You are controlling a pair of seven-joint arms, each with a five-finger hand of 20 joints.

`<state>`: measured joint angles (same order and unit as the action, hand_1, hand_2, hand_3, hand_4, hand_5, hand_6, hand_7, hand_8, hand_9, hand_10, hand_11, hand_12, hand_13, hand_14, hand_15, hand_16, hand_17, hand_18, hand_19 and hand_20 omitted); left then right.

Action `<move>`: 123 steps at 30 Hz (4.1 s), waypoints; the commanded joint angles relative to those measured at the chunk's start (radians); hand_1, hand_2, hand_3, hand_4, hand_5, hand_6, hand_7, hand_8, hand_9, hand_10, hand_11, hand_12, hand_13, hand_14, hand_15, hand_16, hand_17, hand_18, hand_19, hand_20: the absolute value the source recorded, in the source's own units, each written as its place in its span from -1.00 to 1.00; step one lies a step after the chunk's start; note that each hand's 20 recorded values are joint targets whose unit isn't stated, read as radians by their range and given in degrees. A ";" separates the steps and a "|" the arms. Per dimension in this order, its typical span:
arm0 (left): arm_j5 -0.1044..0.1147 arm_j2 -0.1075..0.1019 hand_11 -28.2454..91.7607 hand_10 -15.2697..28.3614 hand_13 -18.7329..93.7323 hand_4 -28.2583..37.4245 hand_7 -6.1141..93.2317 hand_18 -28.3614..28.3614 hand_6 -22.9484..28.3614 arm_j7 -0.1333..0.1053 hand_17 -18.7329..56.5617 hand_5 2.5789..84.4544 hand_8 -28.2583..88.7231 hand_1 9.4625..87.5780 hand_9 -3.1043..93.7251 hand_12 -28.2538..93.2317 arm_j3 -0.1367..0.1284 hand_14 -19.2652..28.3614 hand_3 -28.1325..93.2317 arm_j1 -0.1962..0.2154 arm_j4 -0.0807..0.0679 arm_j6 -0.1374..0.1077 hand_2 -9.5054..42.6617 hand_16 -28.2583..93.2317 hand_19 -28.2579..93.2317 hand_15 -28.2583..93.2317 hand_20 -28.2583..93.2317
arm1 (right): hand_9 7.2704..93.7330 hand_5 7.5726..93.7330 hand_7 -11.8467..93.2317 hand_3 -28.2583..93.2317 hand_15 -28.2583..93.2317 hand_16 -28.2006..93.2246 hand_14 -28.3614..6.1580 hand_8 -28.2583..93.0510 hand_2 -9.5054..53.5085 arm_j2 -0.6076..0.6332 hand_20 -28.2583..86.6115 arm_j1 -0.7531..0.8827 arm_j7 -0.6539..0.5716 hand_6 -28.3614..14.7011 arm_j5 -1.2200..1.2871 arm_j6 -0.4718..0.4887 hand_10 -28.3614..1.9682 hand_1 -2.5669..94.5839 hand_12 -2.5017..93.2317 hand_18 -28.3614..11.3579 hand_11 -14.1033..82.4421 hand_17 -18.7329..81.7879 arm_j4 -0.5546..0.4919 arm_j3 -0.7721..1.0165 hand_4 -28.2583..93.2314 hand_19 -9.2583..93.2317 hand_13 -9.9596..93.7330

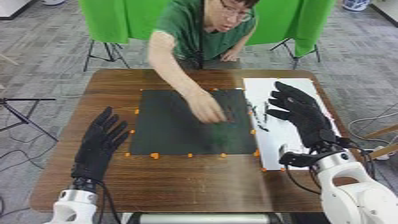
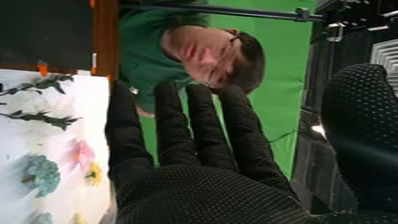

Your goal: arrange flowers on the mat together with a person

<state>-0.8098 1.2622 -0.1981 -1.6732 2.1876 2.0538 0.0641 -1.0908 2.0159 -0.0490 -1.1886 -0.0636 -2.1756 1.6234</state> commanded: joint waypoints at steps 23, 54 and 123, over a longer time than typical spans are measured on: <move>-0.013 -0.013 -0.15 0.10 -0.32 -0.86 -0.39 0.71 -0.07 0.000 -0.69 -0.53 -0.74 -0.35 -0.58 -0.31 -0.018 0.29 0.55 -0.005 -0.013 0.028 -0.87 -0.47 0.17 -0.24 -0.47 | -0.41 -0.44 -0.45 0.84 -0.30 -0.07 -0.06 -0.72 -0.72 -0.011 -0.19 0.068 -0.046 0.03 0.002 0.047 -0.06 -0.52 -0.53 -0.61 -0.47 -0.43 -0.028 0.058 -0.98 -0.06 -0.27; 0.003 0.002 -0.15 0.11 -0.32 -0.86 -0.39 0.71 -0.07 -0.003 -0.69 -0.52 -0.74 -0.35 -0.58 -0.31 -0.024 0.28 0.55 0.042 0.003 -0.008 -0.87 -0.47 0.17 -0.22 -0.47 | -0.16 -0.30 -0.32 0.75 0.18 -0.27 -0.02 -0.76 -0.97 -0.003 -0.10 0.002 -0.034 0.01 -0.119 0.018 -0.05 -0.41 -0.46 -0.56 -0.05 -0.29 -0.008 0.023 -1.00 0.27 0.02; -0.006 0.011 -0.15 0.10 -0.32 -0.87 -0.39 0.72 -0.07 0.015 -0.70 -0.52 -0.74 -0.36 -0.58 -0.31 -0.007 0.29 0.55 0.009 -0.011 0.006 -0.85 -0.48 0.17 -0.20 -0.46 | 0.86 0.73 0.11 0.74 0.77 -0.04 0.19 -0.39 -1.00 0.237 0.32 0.016 -0.626 0.29 -1.131 -0.079 0.36 0.03 -0.13 -0.65 0.52 0.21 0.151 -0.024 -1.00 1.00 0.78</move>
<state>-0.8166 1.2660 -0.1924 -1.6806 2.1842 2.0471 0.0771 -0.8618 2.0331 -0.7099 -2.2572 0.0131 -1.9758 1.6251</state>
